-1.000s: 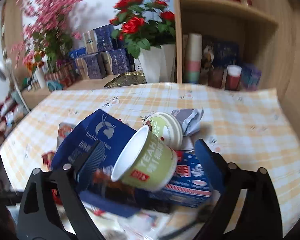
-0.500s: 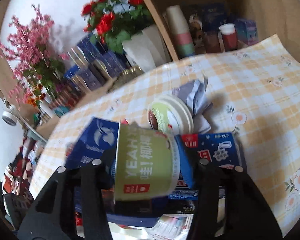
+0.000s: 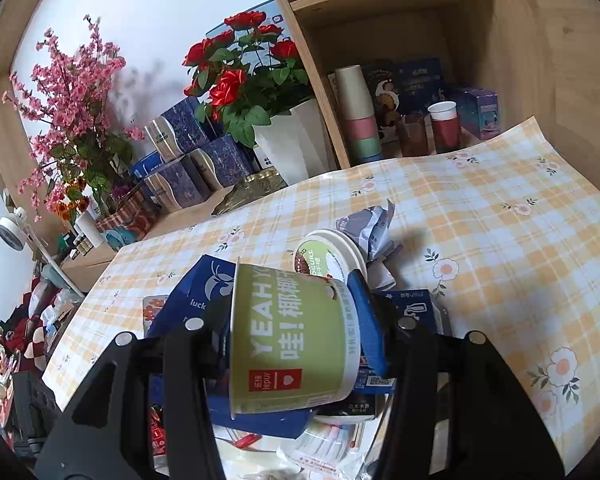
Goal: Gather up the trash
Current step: 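Lift the Coke can and paper cup and carry both down over the brown bin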
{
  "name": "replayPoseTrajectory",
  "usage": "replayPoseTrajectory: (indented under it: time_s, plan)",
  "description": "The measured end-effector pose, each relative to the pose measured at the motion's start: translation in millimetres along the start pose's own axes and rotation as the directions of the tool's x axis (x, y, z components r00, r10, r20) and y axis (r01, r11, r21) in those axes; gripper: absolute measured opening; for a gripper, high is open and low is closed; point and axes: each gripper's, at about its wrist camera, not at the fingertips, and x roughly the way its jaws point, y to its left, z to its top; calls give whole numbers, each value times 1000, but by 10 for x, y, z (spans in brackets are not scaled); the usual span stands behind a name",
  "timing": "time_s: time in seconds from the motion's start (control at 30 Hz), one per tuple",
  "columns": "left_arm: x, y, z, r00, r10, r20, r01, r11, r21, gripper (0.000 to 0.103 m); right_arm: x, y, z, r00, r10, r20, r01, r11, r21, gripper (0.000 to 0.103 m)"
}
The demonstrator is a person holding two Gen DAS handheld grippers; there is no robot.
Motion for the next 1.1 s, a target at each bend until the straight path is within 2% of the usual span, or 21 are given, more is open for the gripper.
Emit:
replayPoseTrajectory:
  time_s: [0.23, 0.47, 0.67, 0.87, 1.1]
  plan:
    - [-351, -267, 14, 996, 8, 87, -19, 991, 132, 31, -288, 9, -10, 999, -3, 43, 3, 1000, -4, 51]
    - [-655, -375, -52, 990, 24, 137, -46, 985, 164, 31, -677, 92, -81, 997, 21, 70, -22, 1000, 0, 51]
    - [-955, -349, -164, 981, 79, 175, -108, 981, 160, 31, -970, 198, -268, 997, 39, 64, -39, 999, -8, 51]
    - [-1338, -358, -365, 970, 94, 222, -141, 968, 206, 30, -1269, 266, -576, 997, 65, 42, -66, 998, 11, 51]
    - [-1660, -340, -733, 964, 81, 252, -153, 947, 282, 30, -1500, 463, -1227, 996, 78, -54, -80, 996, -39, 51]
